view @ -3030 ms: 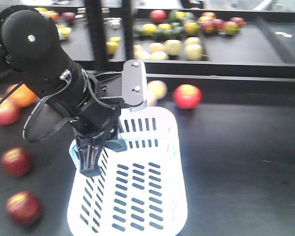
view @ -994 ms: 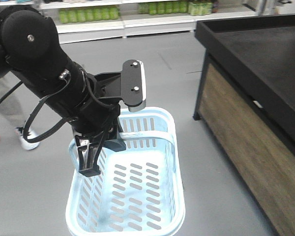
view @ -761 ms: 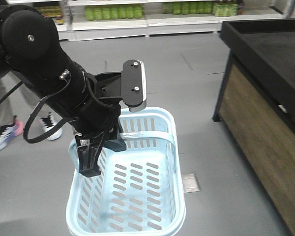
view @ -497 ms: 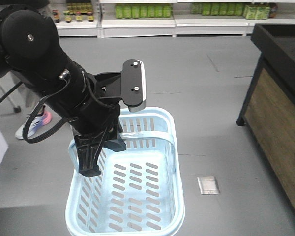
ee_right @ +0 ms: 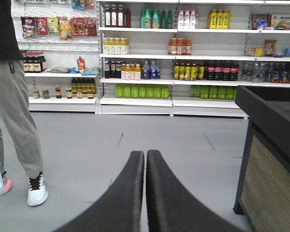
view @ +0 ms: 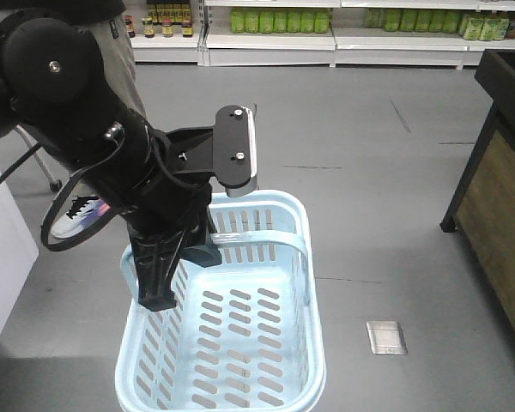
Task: Pick three apples into basket with both arms
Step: 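Carry the basket in the left gripper while the base drives away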
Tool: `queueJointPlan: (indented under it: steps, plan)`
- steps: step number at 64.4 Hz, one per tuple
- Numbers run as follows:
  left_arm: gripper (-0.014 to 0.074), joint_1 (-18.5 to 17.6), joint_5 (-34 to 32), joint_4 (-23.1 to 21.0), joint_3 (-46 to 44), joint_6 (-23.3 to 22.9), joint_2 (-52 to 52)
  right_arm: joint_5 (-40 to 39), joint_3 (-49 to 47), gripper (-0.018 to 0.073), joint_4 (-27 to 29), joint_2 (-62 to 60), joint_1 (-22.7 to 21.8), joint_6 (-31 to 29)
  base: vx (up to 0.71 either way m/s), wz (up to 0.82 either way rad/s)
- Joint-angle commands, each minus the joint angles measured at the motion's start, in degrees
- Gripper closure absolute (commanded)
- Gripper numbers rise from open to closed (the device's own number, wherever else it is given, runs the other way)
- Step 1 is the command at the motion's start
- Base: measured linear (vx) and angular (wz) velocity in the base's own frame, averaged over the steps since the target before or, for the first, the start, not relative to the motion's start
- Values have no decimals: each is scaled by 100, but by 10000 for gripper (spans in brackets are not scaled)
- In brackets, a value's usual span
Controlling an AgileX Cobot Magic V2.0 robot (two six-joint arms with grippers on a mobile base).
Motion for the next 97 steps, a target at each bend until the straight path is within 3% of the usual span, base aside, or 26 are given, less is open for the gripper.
queueJointPlan:
  steps: [1, 97]
  plan:
    - [603, -24, -82, -167, -153, -40, -277, -424, 24, 567, -50, -67, -31, -3, 13, 14]
    - [603, -24, -82, -167, -153, -40, -277, -424, 24, 567, -50, -67, -31, -3, 33, 0]
